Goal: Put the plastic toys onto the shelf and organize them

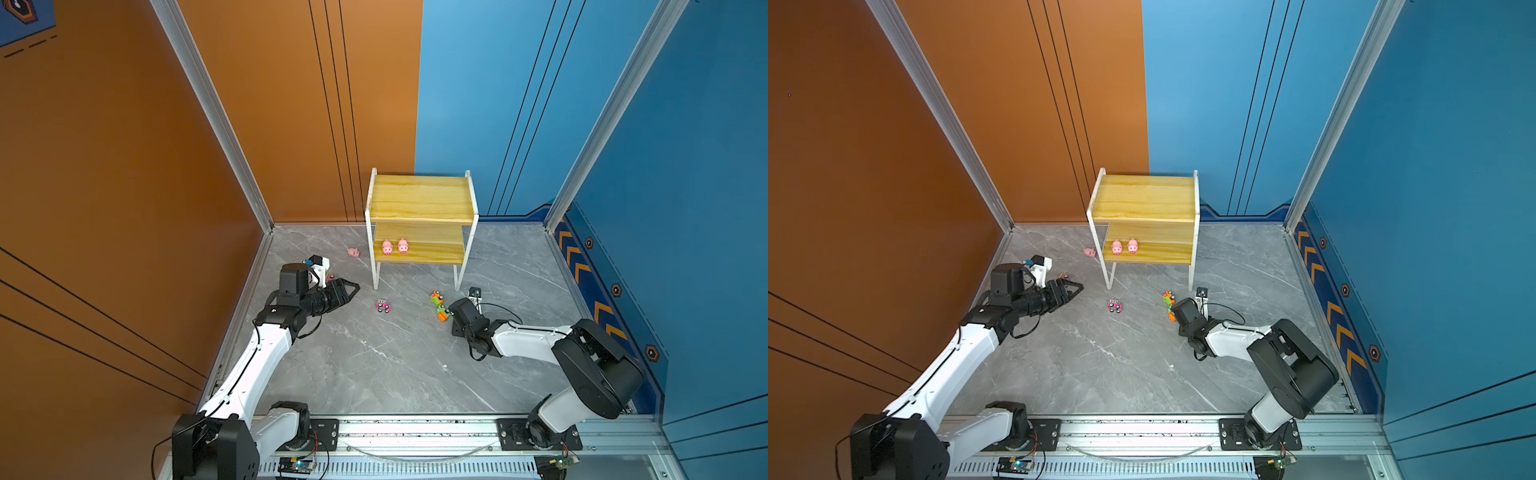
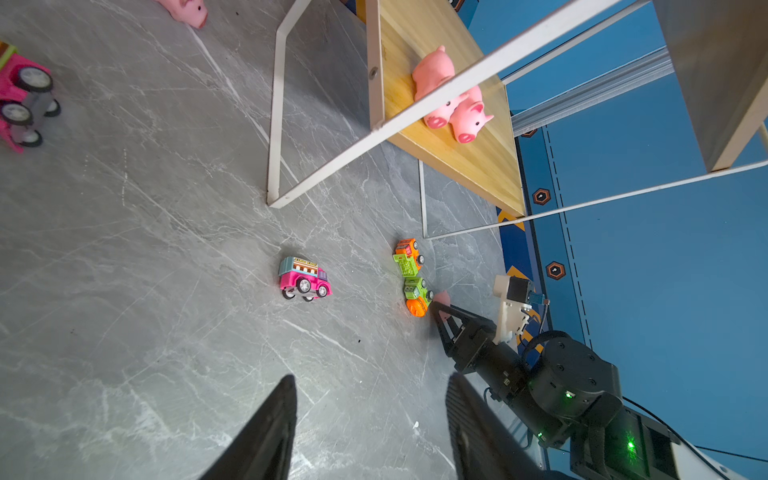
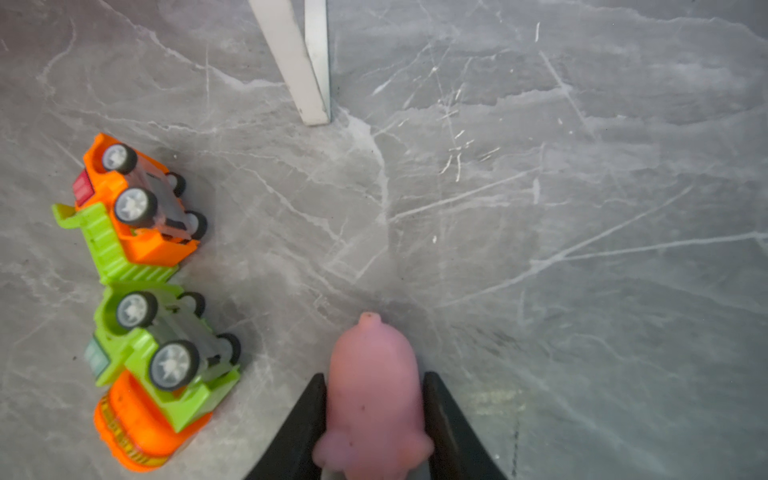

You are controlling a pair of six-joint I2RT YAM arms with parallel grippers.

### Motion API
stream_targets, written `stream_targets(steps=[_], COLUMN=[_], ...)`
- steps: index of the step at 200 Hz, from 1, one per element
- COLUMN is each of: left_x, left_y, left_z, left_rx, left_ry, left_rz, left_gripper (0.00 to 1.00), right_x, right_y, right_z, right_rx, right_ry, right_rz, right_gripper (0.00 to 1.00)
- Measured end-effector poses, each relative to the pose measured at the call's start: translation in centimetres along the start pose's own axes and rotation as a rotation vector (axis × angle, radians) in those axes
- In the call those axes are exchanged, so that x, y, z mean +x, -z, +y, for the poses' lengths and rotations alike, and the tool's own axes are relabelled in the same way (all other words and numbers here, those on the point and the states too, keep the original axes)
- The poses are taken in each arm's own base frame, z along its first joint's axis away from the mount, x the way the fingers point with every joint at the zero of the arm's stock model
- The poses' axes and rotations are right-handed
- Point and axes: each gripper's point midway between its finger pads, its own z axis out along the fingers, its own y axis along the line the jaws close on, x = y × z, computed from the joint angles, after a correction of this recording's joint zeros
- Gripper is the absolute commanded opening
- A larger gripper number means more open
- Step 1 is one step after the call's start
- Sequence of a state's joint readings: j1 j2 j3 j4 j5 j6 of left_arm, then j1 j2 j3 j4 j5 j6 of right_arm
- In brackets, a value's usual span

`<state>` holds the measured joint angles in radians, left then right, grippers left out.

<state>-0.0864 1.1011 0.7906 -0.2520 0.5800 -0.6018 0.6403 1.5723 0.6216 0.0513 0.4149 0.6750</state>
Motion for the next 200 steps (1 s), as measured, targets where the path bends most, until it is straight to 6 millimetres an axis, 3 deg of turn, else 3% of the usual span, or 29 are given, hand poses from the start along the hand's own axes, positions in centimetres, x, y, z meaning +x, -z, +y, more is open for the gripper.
stream_targets(steps=[74,144,170,200], left_x=[0.0,0.0,0.0,0.0], left_y=[0.0,0.0,0.0,0.0], left_z=[0.0,0.0,0.0,0.0], left_rx=[0.0,0.0,0.0,0.0], left_ry=[0.0,0.0,0.0,0.0], left_rz=[0.0,0.0,0.0,0.0], left_gripper=[0.59,0.59,0.59,0.59], right_x=[-0.5,-5.0,-6.4,-9.6], right_y=[0.6,5.8,7.5,10.1], right_z=[0.2,1.8,3.3,7.2], right_rx=[-0.039,-0.167,-0.213,-0.295], right_ry=[0.022,0.023,0.06,0.106], right_rz=[-0.037,-0.179,-0.213,-0.274], right_gripper=[0.24,0.24,0.24,0.24])
